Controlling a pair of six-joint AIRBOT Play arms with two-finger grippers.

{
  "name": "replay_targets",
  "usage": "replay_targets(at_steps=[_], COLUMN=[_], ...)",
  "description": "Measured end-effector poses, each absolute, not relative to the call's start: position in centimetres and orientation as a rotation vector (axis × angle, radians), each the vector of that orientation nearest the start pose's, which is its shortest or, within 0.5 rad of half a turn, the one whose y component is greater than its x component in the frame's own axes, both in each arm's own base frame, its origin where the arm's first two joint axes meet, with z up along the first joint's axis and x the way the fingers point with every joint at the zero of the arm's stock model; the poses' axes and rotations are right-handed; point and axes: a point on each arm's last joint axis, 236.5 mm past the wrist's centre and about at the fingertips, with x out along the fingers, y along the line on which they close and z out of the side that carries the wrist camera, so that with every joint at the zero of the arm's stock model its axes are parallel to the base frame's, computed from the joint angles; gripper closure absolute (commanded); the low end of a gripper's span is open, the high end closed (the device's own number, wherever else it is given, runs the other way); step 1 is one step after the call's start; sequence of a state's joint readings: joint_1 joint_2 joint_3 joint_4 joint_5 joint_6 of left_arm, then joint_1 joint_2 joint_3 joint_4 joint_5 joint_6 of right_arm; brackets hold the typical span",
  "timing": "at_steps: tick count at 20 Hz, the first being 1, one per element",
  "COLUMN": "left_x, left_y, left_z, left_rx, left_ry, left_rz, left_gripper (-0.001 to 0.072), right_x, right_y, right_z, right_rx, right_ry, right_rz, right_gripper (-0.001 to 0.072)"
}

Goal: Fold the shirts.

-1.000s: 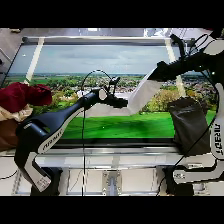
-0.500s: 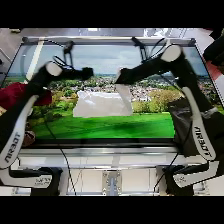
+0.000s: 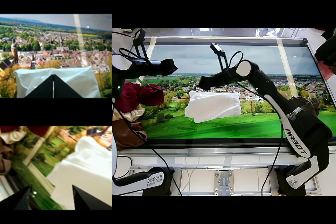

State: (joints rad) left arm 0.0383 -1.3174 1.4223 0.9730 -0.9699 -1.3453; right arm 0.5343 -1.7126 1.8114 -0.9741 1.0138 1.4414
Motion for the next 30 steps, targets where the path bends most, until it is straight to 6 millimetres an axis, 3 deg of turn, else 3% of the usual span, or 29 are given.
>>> replay_targets(at_steps=[3,6,7,9,12,15,19,20,22,24,27,30], left_x=[47.5,47.3,47.2,47.2,47.2,47.2,47.2,47.1,47.1,47.0,47.0,47.0], left_y=[-9.0,-8.9,-8.9,-8.9,-9.0,-9.0,-9.0,-9.0,-9.0,-9.1,-9.1,-9.1], left_z=[15.1,15.0,15.0,15.0,14.9,14.9,14.8,14.8,14.8,14.8,14.7,14.7], left_rx=[-0.321,-0.313,-0.311,-0.309,-0.307,-0.308,-0.308,-0.308,-0.308,-0.308,-0.308,-0.308], left_ry=[0.795,0.800,0.802,0.803,0.805,0.807,0.808,0.810,0.813,0.815,0.817,0.817], left_rz=[-0.377,-0.381,-0.383,-0.384,-0.386,-0.386,-0.386,-0.388,-0.389,-0.390,-0.391,-0.391], left_gripper=[0.0694,0.0694,0.0694,0.0694,0.0694,0.0694,0.0694,0.0694,0.0694,0.0694,0.0694,0.0694], right_x=[46.0,47.2,46.9,45.8,44.6,44.4,44.5,44.5,44.1,43.6,44.0,47.0], right_y=[28.3,17.8,15.6,13.8,15.1,17.9,22.4,23.4,25.3,27.0,28.0,25.3], right_z=[7.1,3.2,1.6,-1.4,-4.8,-7.0,-8.5,-8.8,-8.7,-7.8,-4.5,-0.1], right_rx=[0.003,0.021,0.078,0.257,0.533,0.718,0.796,0.802,0.818,0.854,0.873,0.855], right_ry=[1.102,1.257,1.309,1.393,1.457,1.474,1.458,1.455,1.456,1.455,1.405,1.268], right_rz=[0.636,0.418,0.380,0.375,0.468,0.538,0.591,0.600,0.627,0.676,0.772,0.783], right_gripper=[0.0166,0.0167,0.0167,0.0164,0.0075,0.0076,0.0100,0.0204,0.0700,0.0702,0.0703,0.0703])
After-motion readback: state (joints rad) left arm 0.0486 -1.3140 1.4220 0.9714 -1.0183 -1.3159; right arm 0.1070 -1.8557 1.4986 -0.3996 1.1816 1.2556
